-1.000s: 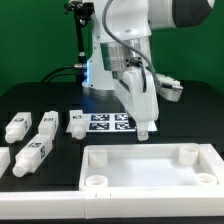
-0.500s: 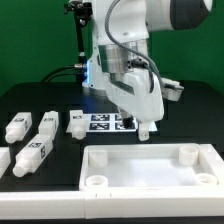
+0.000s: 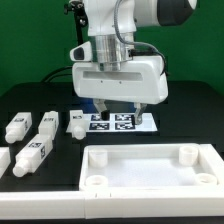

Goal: Assemble desk

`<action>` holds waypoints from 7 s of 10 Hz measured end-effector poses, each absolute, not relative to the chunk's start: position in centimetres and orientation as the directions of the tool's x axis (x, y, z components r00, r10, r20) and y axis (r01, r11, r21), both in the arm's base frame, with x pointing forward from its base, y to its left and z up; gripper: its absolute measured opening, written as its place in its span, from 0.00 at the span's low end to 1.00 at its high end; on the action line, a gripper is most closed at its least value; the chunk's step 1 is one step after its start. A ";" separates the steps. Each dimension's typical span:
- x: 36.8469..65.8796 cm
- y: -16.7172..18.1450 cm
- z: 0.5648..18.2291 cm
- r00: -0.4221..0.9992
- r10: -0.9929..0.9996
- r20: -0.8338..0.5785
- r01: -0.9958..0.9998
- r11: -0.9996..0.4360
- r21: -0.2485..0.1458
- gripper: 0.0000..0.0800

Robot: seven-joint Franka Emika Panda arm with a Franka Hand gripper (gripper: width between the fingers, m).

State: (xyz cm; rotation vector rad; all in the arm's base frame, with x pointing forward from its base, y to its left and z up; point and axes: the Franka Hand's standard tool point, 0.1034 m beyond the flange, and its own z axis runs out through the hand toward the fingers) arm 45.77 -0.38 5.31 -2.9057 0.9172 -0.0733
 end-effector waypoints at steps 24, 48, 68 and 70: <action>40.6 2.4 2.0 0.965 0.258 -0.051 0.257 -0.966 -0.026 0.36; 38.6 5.9 1.6 -0.684 0.727 -0.062 0.729 0.678 -0.093 0.36; 43.0 3.9 5.2 0.205 0.964 -0.172 0.979 -0.203 0.030 0.81; 43.4 4.2 5.3 0.584 0.798 -0.148 0.811 -0.580 0.078 0.81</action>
Offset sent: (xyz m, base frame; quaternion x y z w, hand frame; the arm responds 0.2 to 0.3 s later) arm -0.0458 -0.0384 -0.0021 0.0068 -0.0557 -0.4079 0.9113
